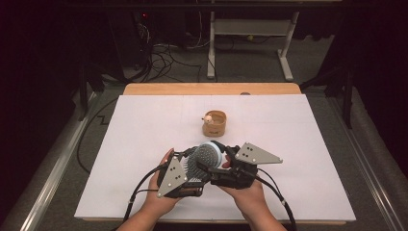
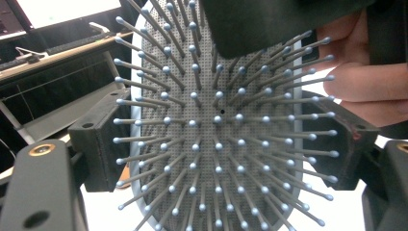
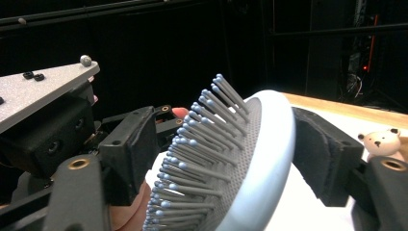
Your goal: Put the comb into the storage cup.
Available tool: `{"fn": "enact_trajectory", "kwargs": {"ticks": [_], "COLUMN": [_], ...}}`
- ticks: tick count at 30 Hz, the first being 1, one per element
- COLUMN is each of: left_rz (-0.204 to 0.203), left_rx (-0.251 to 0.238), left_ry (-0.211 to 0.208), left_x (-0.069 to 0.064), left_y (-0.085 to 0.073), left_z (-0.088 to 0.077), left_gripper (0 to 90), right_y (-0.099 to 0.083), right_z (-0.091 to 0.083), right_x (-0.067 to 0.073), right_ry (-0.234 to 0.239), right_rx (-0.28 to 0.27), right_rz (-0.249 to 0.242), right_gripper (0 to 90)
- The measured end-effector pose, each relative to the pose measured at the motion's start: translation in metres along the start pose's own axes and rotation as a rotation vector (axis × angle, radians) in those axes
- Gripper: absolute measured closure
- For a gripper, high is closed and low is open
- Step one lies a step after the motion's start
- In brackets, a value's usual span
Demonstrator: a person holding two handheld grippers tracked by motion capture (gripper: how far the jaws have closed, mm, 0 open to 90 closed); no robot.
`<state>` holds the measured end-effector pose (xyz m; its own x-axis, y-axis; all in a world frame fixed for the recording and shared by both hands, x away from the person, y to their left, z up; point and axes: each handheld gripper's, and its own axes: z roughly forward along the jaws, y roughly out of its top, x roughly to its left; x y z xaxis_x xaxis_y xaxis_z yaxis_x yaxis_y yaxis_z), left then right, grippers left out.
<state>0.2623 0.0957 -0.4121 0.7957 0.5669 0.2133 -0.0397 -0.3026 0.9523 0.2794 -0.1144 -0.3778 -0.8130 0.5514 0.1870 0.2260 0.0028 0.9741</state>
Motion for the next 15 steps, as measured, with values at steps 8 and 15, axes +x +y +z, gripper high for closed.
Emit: {"fn": "enact_trajectory", "kwargs": {"ticks": [8,15], "left_rz": [-0.001,0.002], "left_rx": [-0.007,-0.007], "left_ry": [0.003,0.006], "left_x": [0.0003,-0.0004], "left_y": [0.0013,0.0018], "left_z": [-0.0017,-0.0018], "left_gripper": [20.2,20.1], "right_y": [-0.0011,-0.0011], "right_z": [0.0015,0.0009], "right_x": [0.0011,-0.0004], "right_ry": [0.021,0.026], "right_rx": [0.015,0.010], "right_rz": [0.020,0.054], "right_gripper": [38.9,41.9]}}
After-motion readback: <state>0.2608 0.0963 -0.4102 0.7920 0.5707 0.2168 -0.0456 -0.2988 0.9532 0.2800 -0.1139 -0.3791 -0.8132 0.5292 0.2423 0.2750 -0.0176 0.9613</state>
